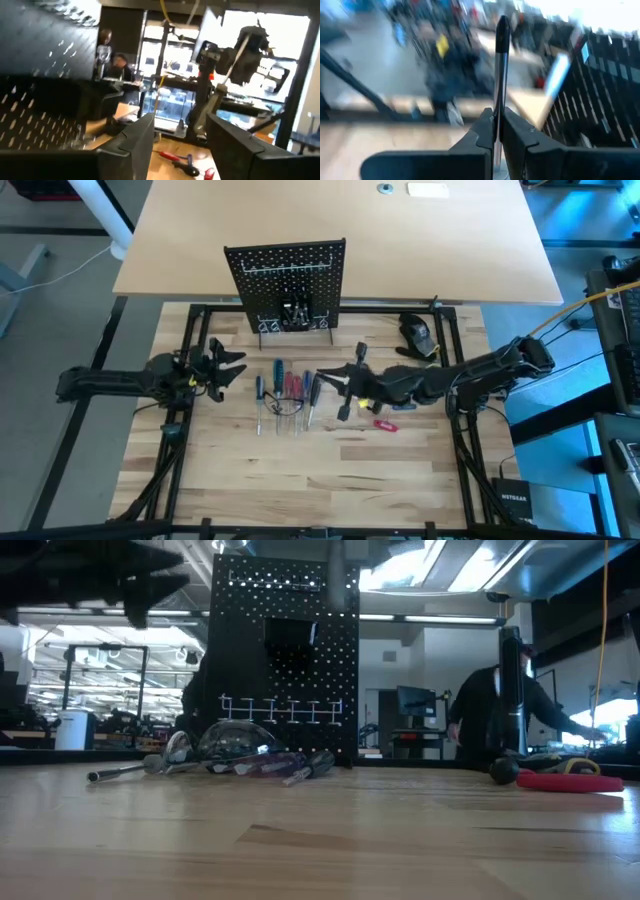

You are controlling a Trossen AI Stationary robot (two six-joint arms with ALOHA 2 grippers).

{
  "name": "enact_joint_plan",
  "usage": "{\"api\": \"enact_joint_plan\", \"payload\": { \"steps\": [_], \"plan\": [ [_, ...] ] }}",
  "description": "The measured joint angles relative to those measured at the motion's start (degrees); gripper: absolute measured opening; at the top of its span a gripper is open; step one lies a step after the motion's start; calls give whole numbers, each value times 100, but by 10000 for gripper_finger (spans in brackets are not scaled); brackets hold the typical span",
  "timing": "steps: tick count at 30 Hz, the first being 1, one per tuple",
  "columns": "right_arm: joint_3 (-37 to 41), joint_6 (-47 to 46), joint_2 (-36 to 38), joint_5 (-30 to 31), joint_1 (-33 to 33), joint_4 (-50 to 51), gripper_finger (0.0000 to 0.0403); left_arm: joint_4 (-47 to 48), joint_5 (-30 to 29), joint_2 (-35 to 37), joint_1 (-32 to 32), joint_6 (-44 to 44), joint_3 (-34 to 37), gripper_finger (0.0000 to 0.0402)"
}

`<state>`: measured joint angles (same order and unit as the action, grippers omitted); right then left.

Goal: Hang tools onto peg board
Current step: Hang the black and grey screwdriver on the peg board

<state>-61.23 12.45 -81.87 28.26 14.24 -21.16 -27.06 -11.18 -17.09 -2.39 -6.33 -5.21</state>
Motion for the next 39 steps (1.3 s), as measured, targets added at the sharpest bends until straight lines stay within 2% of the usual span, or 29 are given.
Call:
{"api": "enact_joint_plan", "payload": {
  "steps": [5, 9, 14, 18, 28, 39],
  "plan": [
    [17, 562, 4, -839, 0, -1538, 22, -294, 9, -1022, 211, 615, -767, 169],
    [17, 826, 4, -1162, 0, -2160, 22, -308, 119, -2025, 440, 973, -1542, 169],
    [17, 898, 4, -1287, 0, -2133, 23, -410, 405, -3308, 782, 1280, -2446, 169],
    [20, 852, -9, -1238, 89, -1754, 23, -349, 446, -4004, 1083, 1325, -2921, 169],
    [22, 617, -177, -1481, 116, -2028, 23, -369, 373, -4843, 1331, 1876, -3231, 169],
    [20, 607, -465, -1627, 111, -2364, 24, -564, 241, -4893, 1329, 1724, -3277, 169]
  ]
}}
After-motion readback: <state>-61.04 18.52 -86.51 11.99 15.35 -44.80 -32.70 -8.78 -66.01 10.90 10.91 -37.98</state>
